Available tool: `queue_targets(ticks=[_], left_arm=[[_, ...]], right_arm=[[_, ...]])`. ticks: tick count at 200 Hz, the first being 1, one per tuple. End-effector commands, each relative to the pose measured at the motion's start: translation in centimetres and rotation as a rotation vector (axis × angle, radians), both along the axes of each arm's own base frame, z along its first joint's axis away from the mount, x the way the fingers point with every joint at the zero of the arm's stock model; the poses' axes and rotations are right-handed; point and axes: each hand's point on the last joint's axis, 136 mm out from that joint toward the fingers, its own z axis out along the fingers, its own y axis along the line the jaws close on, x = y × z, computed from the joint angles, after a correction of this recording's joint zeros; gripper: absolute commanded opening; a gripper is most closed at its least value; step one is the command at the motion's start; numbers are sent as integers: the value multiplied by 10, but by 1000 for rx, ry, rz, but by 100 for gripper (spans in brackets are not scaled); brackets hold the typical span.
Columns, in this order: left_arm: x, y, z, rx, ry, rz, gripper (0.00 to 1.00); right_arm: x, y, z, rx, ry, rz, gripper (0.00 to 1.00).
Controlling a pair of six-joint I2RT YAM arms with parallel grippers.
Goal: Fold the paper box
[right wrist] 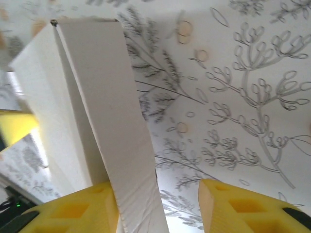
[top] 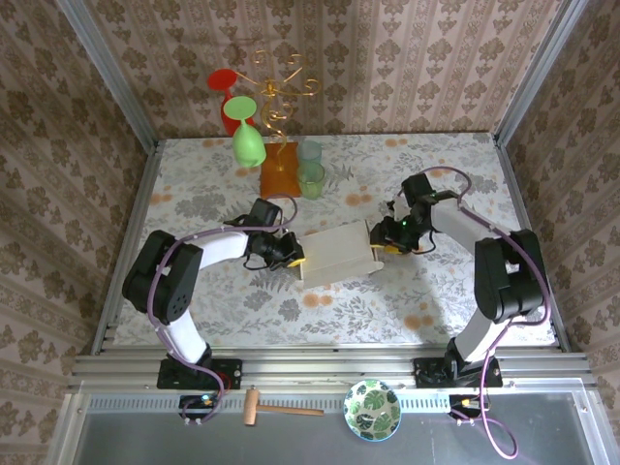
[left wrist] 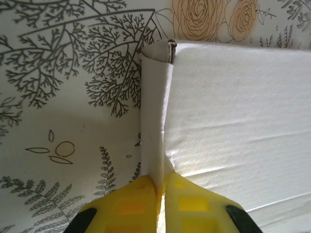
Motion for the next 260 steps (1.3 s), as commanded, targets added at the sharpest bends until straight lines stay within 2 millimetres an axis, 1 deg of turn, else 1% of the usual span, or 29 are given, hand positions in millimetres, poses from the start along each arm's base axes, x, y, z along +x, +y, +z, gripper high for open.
queue_targets(ticks=[1, 26, 41, 44, 52, 69, 80, 97, 112, 127, 134, 168, 194, 225, 241, 260], left_arm=[[-18, 20, -23, 71, 59, -10, 0], [-20, 24, -28, 64, 68, -27, 0], [-21, 24, -30, 59, 73, -37, 0], [-21, 24, -30, 58, 75, -38, 0], [-20, 24, -31, 58, 75, -39, 0], [-19, 24, -31, 60, 75, -38, 0], [-19, 24, -32, 63, 74, -37, 0], [-20, 25, -33, 64, 77, -34, 0], [-20, 25, -33, 66, 79, -33, 0], [-20, 25, -33, 64, 78, -34, 0], [-19, 25, -32, 63, 76, -34, 0], [-18, 24, -32, 64, 77, -33, 0], [-19, 25, -35, 69, 83, -32, 0], [-18, 25, -37, 64, 83, -24, 0], [-18, 25, -37, 63, 82, -24, 0], [-18, 26, -39, 66, 85, -19, 0]], right_arm=[[2, 13, 23, 127, -53, 57, 50], [4, 13, 19, 196, -78, 76, 53], [3, 19, 21, 263, -74, 87, 54], [8, 20, 23, 277, -96, 91, 54], [10, 23, 24, 292, -98, 95, 54], [8, 6, 6, 165, -33, 62, 54], [10, -2, -1, 151, -29, 27, 54], [10, -2, -4, 176, -16, 3, 55], [6, -5, -14, 153, 16, -1, 55], [3, -4, -19, 157, 20, -4, 56], [9, -2, -17, 178, -13, -2, 57], [13, 20, -15, 284, -36, 30, 59], [15, 30, -16, 346, -33, 41, 60], [6, 43, -27, 370, 16, 75, 63], [4, 50, -29, 379, 23, 89, 63], [2, 57, -26, 401, 19, 101, 63]])
